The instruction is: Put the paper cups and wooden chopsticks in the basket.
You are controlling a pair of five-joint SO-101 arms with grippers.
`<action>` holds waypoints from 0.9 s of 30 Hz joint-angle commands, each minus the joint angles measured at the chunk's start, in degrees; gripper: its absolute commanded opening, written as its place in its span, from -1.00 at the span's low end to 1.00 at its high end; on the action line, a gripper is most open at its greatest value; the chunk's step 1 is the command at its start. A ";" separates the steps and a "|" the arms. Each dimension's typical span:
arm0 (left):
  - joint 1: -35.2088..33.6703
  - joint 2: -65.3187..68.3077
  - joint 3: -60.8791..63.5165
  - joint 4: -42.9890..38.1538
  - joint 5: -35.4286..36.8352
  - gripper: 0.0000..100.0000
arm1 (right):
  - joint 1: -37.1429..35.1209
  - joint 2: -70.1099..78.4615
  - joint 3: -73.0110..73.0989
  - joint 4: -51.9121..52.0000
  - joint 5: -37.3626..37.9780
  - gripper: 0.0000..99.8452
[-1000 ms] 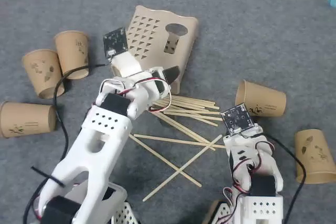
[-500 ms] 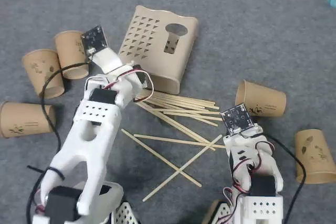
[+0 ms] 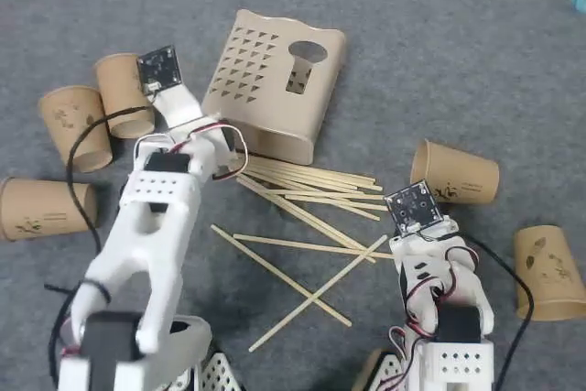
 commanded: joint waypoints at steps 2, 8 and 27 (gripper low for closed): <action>-1.93 9.32 -7.43 -1.49 -0.44 -0.98 | -0.13 -0.92 0.79 0.22 0.70 -0.98; -4.13 18.90 -19.21 -1.76 -0.26 -0.98 | -0.13 -0.92 0.79 0.13 0.70 -0.98; -7.30 47.12 -59.82 1.23 -0.26 -0.98 | -0.13 -0.92 0.79 -0.40 0.70 -0.98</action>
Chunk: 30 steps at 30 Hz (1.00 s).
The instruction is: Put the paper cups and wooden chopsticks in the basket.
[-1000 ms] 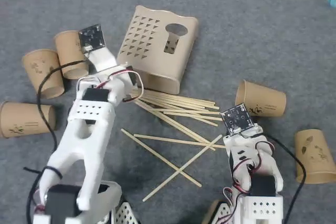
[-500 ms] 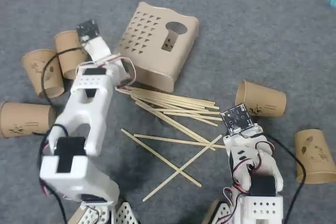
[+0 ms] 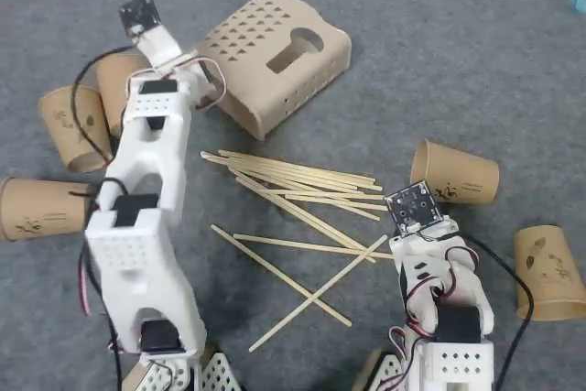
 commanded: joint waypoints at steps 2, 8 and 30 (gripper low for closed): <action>-0.09 2.29 -13.85 4.66 -0.09 -0.98 | -0.13 -0.92 0.88 -1.01 0.70 -0.98; -1.76 2.37 -26.95 22.07 -0.09 -0.98 | -0.13 -0.92 0.97 -1.01 0.70 -0.98; 21.54 10.81 -54.20 34.99 -0.09 -0.98 | -1.45 -0.84 0.97 -0.48 0.79 -0.98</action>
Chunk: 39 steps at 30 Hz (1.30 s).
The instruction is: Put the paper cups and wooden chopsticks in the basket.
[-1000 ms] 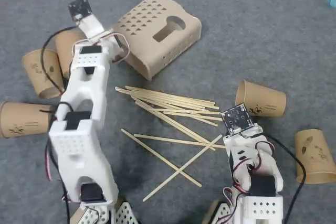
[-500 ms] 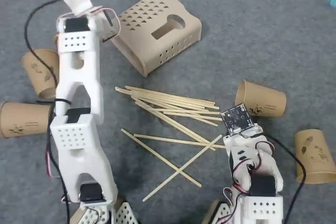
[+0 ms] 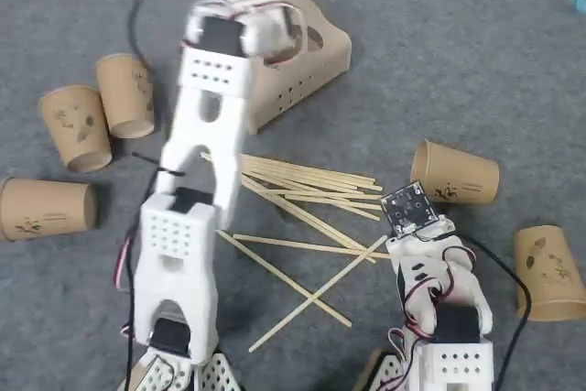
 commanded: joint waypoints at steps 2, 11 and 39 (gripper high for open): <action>3.78 4.48 -4.00 -6.95 -0.09 -0.98 | 0.04 -0.84 0.97 -0.57 0.62 -0.98; 5.45 17.23 -13.49 -11.08 0.00 -0.98 | 0.04 -0.84 0.97 -0.92 0.62 -0.98; 4.48 26.37 -26.59 -10.81 0.00 -0.98 | -0.13 -0.92 0.97 -0.66 0.70 -0.98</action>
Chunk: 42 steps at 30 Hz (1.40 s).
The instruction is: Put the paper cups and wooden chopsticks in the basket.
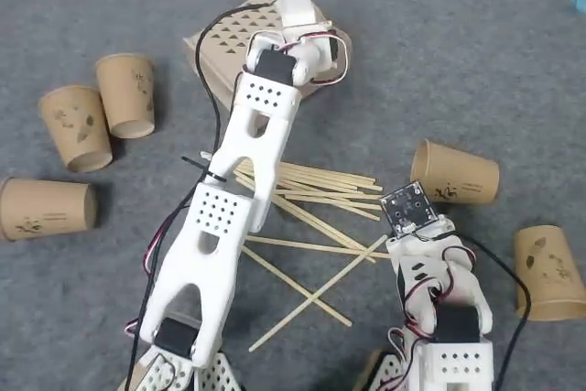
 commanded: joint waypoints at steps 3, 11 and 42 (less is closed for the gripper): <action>-0.97 1.93 -2.42 -4.75 0.09 -0.98 | -0.13 -0.92 0.97 -0.66 0.70 -0.98; -0.79 5.63 -2.51 -4.84 0.09 -0.98 | -0.13 -0.92 0.97 -0.66 0.70 -0.98; 6.24 -3.60 -13.58 36.04 -15.65 -0.98 | -0.04 -0.92 0.97 -0.92 0.70 -0.98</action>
